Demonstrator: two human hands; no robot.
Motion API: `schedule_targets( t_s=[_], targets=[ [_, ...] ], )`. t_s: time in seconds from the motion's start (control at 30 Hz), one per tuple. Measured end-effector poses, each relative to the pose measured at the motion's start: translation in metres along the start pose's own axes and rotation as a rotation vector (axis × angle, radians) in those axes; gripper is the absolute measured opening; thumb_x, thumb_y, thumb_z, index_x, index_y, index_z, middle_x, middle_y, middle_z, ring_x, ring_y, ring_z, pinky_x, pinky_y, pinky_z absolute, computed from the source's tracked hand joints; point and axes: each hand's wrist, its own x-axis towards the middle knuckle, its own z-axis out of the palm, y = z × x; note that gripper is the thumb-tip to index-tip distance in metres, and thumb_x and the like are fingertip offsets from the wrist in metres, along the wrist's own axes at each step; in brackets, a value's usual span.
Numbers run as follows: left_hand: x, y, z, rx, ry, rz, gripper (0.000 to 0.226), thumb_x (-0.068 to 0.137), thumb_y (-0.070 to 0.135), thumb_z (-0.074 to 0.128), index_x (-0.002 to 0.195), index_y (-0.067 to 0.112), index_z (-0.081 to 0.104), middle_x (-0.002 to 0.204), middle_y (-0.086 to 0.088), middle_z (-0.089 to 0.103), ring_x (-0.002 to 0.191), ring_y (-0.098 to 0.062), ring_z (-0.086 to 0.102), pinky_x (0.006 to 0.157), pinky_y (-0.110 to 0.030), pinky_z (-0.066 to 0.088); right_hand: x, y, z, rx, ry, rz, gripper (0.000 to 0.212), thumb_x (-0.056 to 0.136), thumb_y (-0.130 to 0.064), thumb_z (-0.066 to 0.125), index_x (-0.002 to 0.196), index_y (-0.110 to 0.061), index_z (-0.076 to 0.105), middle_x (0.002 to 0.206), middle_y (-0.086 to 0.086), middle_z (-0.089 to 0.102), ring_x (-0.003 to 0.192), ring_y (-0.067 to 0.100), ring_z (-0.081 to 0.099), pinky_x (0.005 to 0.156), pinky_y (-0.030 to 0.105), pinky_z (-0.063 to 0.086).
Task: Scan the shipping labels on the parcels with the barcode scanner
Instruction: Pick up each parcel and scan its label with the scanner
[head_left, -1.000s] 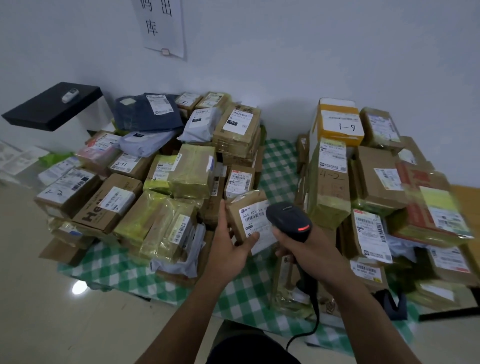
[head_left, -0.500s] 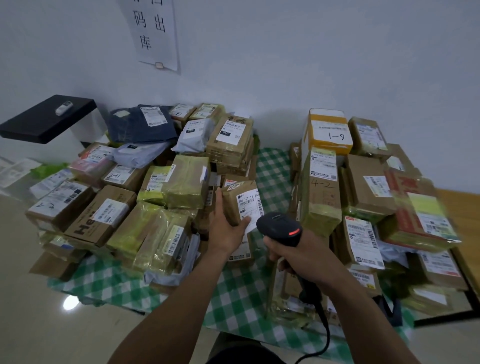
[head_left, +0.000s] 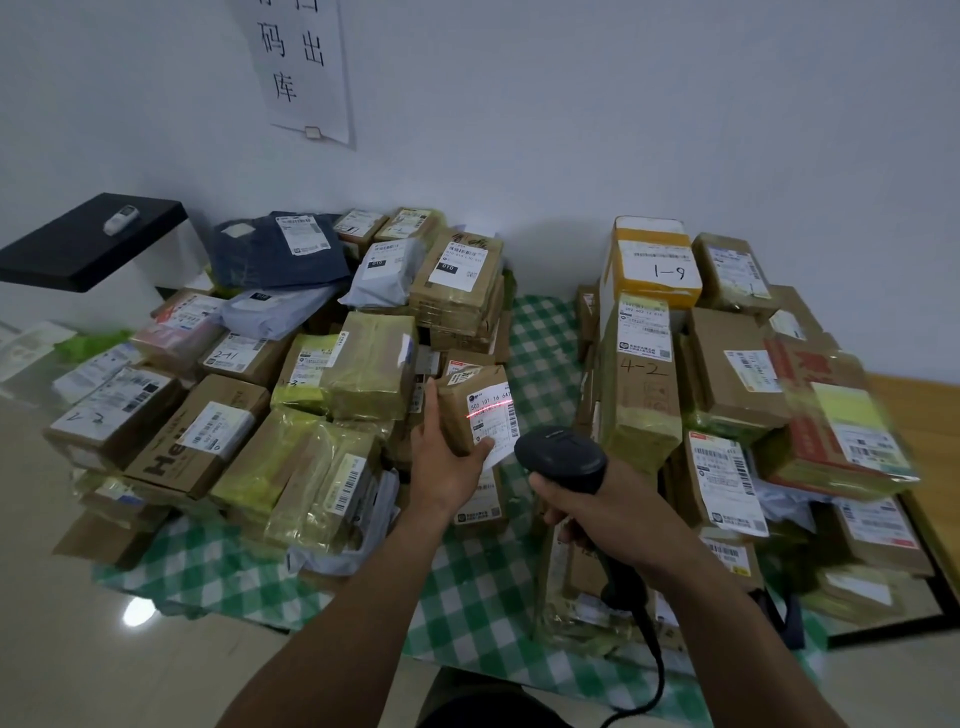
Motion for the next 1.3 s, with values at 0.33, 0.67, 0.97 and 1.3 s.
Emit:
schedule_targets(
  t_s=[0.33,0.67,0.97,1.3],
  targets=[
    [-0.029,0.02,-0.012,-0.16,-0.158,-0.036,0.114,0.082,0.028,0.088,0.161,0.047,0.008,0.135,0.016,0.055,0.114,0.002,0.058,0.087,-0.02,0.054,-0.01,0.012,-0.012,0.074,0.119,0.037,0.028,0.094,-0.038,0.075,0.121,-0.035,0.067,0.092,-0.002,0.078,0.065,0.013,0.072,0.06,0.023,0.053],
    [-0.085,0.065,0.014,-0.088,-0.562,-0.031,0.096,0.071,0.056,0.088,0.151,0.057,0.035,0.132,0.015,0.066,0.116,-0.002,0.063,0.1,-0.039,0.057,-0.05,0.042,-0.044,0.163,0.425,0.073,0.018,0.092,-0.035,0.078,0.106,-0.028,0.069,0.073,0.002,0.074,0.061,0.017,0.071,0.059,0.032,0.055],
    [-0.103,0.084,0.038,0.108,-0.659,0.017,0.068,0.085,0.062,0.074,0.146,0.05,0.047,0.132,0.015,0.067,0.109,-0.003,0.063,0.099,-0.029,0.05,-0.07,0.061,-0.051,0.277,0.425,0.134,0.019,0.092,-0.025,0.079,0.109,-0.027,0.07,0.064,0.003,0.066,0.058,0.019,0.062,0.054,0.031,0.048],
    [-0.108,0.082,0.046,0.055,-0.598,-0.088,0.075,0.087,0.088,0.04,0.147,0.044,0.049,0.143,0.006,0.06,0.124,-0.018,0.061,0.104,-0.04,0.05,-0.067,0.06,-0.049,0.169,0.409,0.093,0.018,0.092,-0.034,0.078,0.106,-0.027,0.068,0.068,0.006,0.072,0.058,0.015,0.067,0.062,0.033,0.054]
  ],
)
